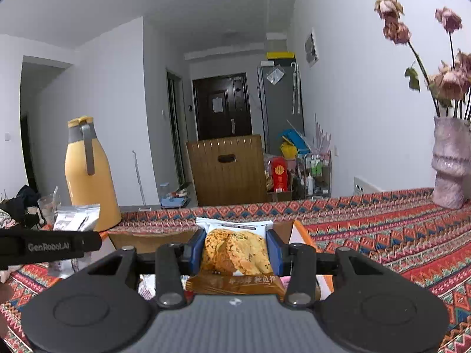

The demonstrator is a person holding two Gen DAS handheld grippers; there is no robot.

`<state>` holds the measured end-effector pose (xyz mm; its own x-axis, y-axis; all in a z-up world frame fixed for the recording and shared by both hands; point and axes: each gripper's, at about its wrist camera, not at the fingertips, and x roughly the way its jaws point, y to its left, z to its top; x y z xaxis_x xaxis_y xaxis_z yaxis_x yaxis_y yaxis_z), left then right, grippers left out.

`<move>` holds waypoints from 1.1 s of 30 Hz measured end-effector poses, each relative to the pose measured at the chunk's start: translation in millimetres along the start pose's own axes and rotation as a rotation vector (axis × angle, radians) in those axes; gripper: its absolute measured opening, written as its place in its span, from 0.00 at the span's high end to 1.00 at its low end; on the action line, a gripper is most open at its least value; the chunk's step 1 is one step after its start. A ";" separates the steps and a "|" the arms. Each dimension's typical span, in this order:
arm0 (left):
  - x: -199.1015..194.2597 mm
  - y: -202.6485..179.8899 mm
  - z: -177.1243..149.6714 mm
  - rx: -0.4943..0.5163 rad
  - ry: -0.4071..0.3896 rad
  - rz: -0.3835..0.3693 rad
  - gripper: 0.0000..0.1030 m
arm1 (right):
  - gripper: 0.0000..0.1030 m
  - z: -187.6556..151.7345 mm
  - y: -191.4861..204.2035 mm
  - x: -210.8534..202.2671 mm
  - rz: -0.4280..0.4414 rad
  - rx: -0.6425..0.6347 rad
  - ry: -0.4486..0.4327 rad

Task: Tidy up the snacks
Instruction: 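Lower both grippers into the box and open them to release, then raise both open grippers out of the box and move back toward the table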

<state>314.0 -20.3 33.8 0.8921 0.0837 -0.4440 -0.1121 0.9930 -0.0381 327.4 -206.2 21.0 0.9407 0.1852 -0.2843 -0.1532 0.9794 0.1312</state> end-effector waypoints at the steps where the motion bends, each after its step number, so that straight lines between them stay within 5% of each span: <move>1: 3.4 0.7 -1.6 0.000 0.010 0.000 0.56 | 0.58 -1.5 -0.7 1.6 0.001 0.001 0.006; 13: 10.0 4.9 -9.0 0.004 0.035 0.003 0.55 | 0.58 -8.6 -3.1 8.6 -0.004 0.004 0.038; 17: 6.8 7.9 -6.9 -0.008 0.025 0.001 0.37 | 0.55 -9.0 -5.4 7.2 -0.010 0.009 0.040; 22: -1.4 11.8 -5.5 -0.031 -0.013 0.021 0.02 | 0.14 -7.9 -12.0 1.7 -0.027 0.033 0.026; 24: -3.8 12.9 -5.7 -0.040 -0.025 0.033 0.00 | 0.02 -7.3 -13.7 -0.5 -0.035 0.042 0.017; 33: -5.0 14.6 -3.8 -0.047 -0.023 0.032 0.00 | 0.00 -7.5 -16.7 -6.9 -0.031 0.044 0.006</move>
<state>306.2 -6.5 32.0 0.8975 0.1173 -0.4252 -0.1602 0.9848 -0.0664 321.1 -223.2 13.6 0.9430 0.1553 -0.2944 -0.1102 0.9803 0.1641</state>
